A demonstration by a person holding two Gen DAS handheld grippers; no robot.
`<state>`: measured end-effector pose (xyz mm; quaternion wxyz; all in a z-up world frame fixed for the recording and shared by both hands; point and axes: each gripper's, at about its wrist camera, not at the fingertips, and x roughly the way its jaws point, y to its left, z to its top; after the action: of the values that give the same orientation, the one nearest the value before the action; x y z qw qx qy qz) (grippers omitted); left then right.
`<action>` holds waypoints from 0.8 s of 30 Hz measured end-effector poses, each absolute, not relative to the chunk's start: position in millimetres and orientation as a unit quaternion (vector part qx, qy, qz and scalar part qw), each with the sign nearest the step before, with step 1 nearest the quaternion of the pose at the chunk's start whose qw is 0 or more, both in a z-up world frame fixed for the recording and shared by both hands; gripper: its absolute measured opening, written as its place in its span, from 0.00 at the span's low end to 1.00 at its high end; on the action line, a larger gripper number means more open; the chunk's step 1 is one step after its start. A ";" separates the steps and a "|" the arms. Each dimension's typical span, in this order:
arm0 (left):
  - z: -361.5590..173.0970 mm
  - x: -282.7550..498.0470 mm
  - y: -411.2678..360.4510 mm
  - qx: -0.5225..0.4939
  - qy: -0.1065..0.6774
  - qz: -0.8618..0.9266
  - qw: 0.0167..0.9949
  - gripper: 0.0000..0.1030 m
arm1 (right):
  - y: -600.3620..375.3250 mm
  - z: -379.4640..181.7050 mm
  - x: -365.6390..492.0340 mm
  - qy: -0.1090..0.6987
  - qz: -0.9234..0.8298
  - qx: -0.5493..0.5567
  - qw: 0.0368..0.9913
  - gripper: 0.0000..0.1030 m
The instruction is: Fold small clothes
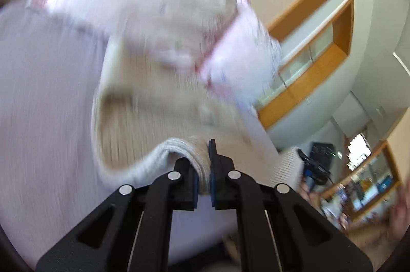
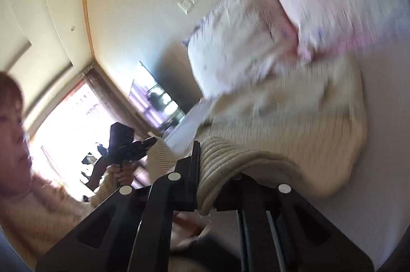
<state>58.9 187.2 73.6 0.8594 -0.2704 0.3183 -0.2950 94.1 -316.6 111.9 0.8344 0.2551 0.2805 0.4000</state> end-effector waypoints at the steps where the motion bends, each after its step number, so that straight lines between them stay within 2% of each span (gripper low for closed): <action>1: 79.7 84.9 186.6 -0.274 0.311 -0.277 0.867 0.06 | -314.1 119.2 117.1 0.272 0.386 0.256 0.844 0.07; 4: 84.0 159.8 185.4 -0.284 0.302 -0.215 0.884 0.06 | -310.1 122.8 194.8 0.266 0.315 0.271 0.870 0.07; 7: 68.5 231.4 179.2 -0.268 0.320 -0.142 0.897 0.07 | -320.0 92.6 258.9 0.303 0.190 0.274 0.893 0.08; 9: 50.7 264.9 172.2 -0.272 0.367 -0.118 0.882 0.10 | -317.0 58.1 289.7 0.381 0.123 0.282 0.872 0.17; 10: 45.6 269.2 172.2 -0.283 0.380 -0.117 0.873 0.16 | -317.8 47.0 292.5 0.401 0.108 0.293 0.861 0.31; 11: 43.9 268.7 174.2 -0.293 0.381 -0.119 0.869 0.38 | -320.9 40.8 285.6 0.393 0.119 0.309 0.858 0.59; 12: 47.5 262.0 176.6 -0.288 0.373 -0.122 0.874 0.54 | -324.2 41.0 275.3 0.371 0.129 0.315 0.864 0.73; 13: 51.2 256.3 179.5 -0.277 0.364 -0.113 0.882 0.81 | -328.3 45.4 262.3 0.334 0.134 0.315 0.878 0.98; 14: 54.3 249.0 184.3 -0.263 0.354 -0.100 0.892 0.85 | -333.2 50.3 249.3 0.293 0.139 0.314 0.892 0.99; 18: 45.7 237.7 204.3 -0.244 0.381 -0.094 0.887 0.83 | -352.3 54.1 229.5 0.229 0.172 0.339 0.896 0.99; 20: 30.1 239.3 211.1 -0.261 0.416 -0.098 0.866 0.63 | -355.4 50.6 235.4 0.239 0.176 0.349 0.889 0.99; 22: 8.1 239.3 217.2 -0.287 0.446 -0.106 0.841 0.56 | -357.8 45.2 238.1 0.252 0.177 0.360 0.881 0.99; 24: -7.3 236.4 217.4 -0.303 0.460 -0.112 0.827 0.54 | -360.9 38.5 239.3 0.260 0.183 0.372 0.872 0.99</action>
<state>236.4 217.4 -7.3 0.8270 -0.3026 0.4603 -0.1123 239.3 -360.9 38.5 0.8720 0.3721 0.2600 0.1831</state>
